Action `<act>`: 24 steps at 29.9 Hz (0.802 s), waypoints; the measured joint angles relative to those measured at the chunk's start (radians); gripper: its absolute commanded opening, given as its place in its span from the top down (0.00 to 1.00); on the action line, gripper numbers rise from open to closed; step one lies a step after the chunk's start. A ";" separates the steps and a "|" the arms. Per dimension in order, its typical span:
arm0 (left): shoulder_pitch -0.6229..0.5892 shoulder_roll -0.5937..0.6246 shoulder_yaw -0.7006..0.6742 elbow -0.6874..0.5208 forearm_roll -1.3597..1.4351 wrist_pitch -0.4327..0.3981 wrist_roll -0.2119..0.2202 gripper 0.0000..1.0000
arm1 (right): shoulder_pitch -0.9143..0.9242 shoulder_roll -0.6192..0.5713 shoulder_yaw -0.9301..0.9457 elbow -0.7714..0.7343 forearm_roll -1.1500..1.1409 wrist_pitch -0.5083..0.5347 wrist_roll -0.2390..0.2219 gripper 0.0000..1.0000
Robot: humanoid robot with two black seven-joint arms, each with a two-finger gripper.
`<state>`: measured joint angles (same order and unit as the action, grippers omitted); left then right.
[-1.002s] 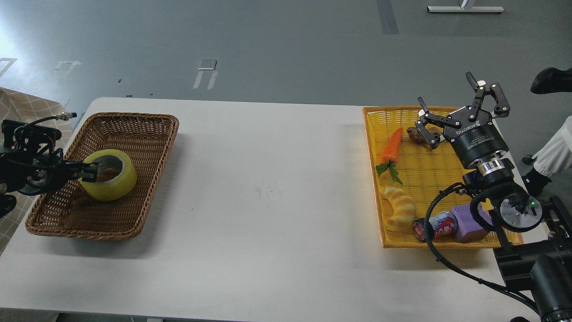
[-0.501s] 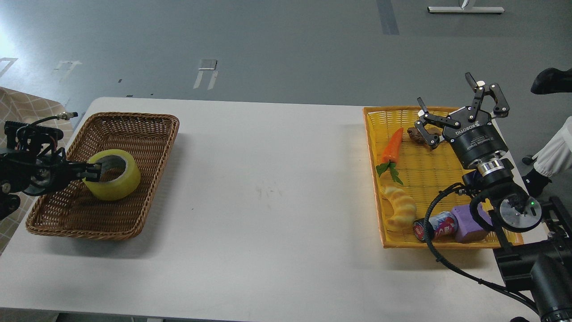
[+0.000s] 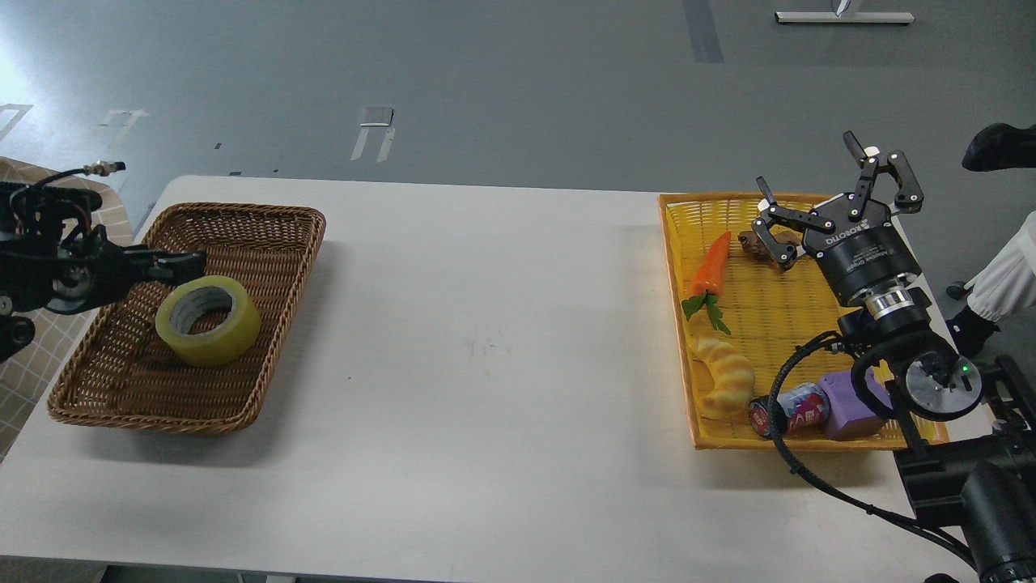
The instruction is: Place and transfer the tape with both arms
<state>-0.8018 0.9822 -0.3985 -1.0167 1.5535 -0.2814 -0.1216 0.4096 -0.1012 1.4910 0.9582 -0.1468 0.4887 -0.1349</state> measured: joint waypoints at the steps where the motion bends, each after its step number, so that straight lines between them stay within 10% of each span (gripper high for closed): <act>1: -0.030 0.002 -0.001 -0.003 -0.045 -0.001 -0.001 0.18 | 0.000 0.000 0.000 0.000 0.000 0.000 0.000 0.00; 15: -0.324 -0.094 -0.032 -0.007 -0.917 -0.012 -0.012 0.02 | 0.027 -0.010 -0.005 0.017 -0.013 0.000 -0.003 0.00; 24: -0.289 -0.262 -0.104 0.014 -1.186 -0.012 -0.147 0.02 | 0.067 -0.012 -0.004 0.042 -0.014 0.000 -0.003 0.00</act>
<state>-1.0908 0.7203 -0.5023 -1.0029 0.3677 -0.2938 -0.2688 0.4767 -0.1130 1.4866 0.9998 -0.1611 0.4887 -0.1382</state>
